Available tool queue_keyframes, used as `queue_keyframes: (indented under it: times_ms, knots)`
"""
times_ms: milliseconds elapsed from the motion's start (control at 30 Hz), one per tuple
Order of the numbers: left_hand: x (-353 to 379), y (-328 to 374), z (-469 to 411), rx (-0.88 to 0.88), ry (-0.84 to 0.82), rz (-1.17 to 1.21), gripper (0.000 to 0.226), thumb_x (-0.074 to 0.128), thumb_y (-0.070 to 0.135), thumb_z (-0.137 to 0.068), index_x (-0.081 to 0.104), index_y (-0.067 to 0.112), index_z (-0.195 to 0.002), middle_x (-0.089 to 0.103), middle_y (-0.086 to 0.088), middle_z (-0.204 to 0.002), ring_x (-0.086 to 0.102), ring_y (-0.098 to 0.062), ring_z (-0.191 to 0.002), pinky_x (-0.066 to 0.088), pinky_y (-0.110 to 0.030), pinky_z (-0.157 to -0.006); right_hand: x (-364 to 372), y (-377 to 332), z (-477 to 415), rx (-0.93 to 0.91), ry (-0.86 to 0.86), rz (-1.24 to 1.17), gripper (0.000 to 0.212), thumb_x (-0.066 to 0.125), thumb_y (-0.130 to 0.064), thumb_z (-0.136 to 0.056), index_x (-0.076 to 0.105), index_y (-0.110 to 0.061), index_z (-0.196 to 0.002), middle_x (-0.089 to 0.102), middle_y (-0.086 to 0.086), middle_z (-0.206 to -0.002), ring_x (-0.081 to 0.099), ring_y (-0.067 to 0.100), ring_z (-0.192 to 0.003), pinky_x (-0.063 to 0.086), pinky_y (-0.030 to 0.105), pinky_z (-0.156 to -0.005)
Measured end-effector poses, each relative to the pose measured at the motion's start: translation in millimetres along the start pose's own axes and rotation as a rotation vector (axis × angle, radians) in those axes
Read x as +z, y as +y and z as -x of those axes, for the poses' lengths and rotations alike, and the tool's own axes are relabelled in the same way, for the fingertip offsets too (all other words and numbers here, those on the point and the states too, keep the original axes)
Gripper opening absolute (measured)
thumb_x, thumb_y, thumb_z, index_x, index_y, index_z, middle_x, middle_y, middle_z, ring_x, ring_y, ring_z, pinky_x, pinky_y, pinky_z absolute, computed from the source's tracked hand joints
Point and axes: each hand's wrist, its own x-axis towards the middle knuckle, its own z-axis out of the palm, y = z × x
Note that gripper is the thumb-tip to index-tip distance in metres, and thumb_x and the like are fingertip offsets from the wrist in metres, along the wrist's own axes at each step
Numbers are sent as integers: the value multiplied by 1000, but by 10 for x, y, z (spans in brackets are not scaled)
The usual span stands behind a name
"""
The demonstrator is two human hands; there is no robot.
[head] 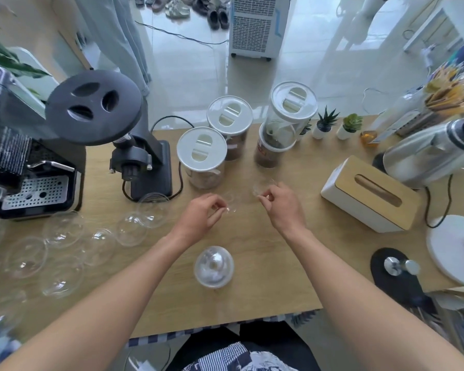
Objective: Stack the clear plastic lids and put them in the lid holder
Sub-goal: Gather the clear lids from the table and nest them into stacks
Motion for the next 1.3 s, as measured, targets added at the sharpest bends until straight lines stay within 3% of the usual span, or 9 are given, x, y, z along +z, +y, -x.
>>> queue_keyframes:
  times_ms: [133, 300, 433, 567, 700, 900, 1033, 1167, 1300]
  knots:
    - [-101, 26, 203, -173, 45, 168, 10, 80, 20, -104, 81, 17, -113, 81, 10, -103, 76, -5, -96, 64, -25, -89, -53, -87, 196, 116, 39, -209, 17, 84, -40, -98, 82, -24, -95, 65, -8, -88, 60, 3, -79, 42, 15, -70]
    - [-243, -18, 483, -362, 121, 480, 10, 76, 21, -107, 79, 19, -117, 86, 1, -103, 82, -16, -99, 67, -38, -92, -65, -189, 538, 178, 49, -438, 24, 69, -47, -109, 79, -29, -98, 75, -12, -88, 60, 2, -74, 44, 18, -69]
    - [-377, 3, 742, -519, 127, 810, 18, 71, 15, -110, 77, 8, -125, 86, -10, -113, 83, -35, -106, 70, -40, -90, -53, -294, 811, 265, 39, -604, 32, 61, -47, -113, 81, -26, -99, 64, -22, -68, 51, 1, -60, 45, 20, -64]
    - [-431, -27, 1046, -613, 27, 991, 23, 72, 13, -108, 78, 4, -128, 85, -15, -119, 82, -28, -101, 71, -40, -90, -65, -454, 1072, 535, -51, -1100, 31, 61, -43, -114, 78, -18, -104, 56, -8, -81, 45, 7, -58, 48, 32, -64]
    - [-359, -112, 1295, -688, -40, 1017, 23, 74, 12, -106, 80, 4, -128, 84, -17, -120, 81, -26, -97, 70, -31, -80, -73, -539, 1402, 552, -218, -1423, 28, 61, -40, -113, 71, -14, -113, 46, -5, -77, 35, 12, -59, 45, 31, -65]
    - [-172, -186, 1458, -772, -35, 992, 18, 75, 9, -107, 80, 2, -122, 80, -18, -114, 77, -19, -85, 70, -31, -75, 217, -574, 1729, 547, -405, -1296, 29, 59, -40, -115, 69, -13, -111, 48, -6, -77, 36, 10, -59, 43, 31, -67]
    - [-70, -201, 1489, -803, -22, 916, 15, 73, 11, -108, 79, 3, -120, 76, -17, -106, 74, -16, -79, 71, -37, -81, 440, -577, 1840, 554, -344, -1006, 33, 61, -45, -113, 71, -14, -108, 54, -6, -81, 36, 9, -56, 47, 28, -61]
    - [-44, -135, 1515, -788, -46, 882, 15, 70, 11, -110, 76, 3, -122, 75, -17, -108, 74, -22, -85, 69, -34, -78, 546, -545, 1914, 518, -271, -759, 51, 55, -47, -115, 68, 2, -114, 59, -1, -92, 48, 9, -60, 52, 31, -64]
    - [-32, -131, 1529, -786, -43, 833, 14, 70, 11, -110, 74, 4, -122, 75, -16, -109, 73, -21, -82, 69, -36, -79, 557, -489, 2005, 427, -258, -583, 44, 54, -54, -113, 67, -13, -110, 63, -3, -91, 55, 12, -73, 53, 34, -68]
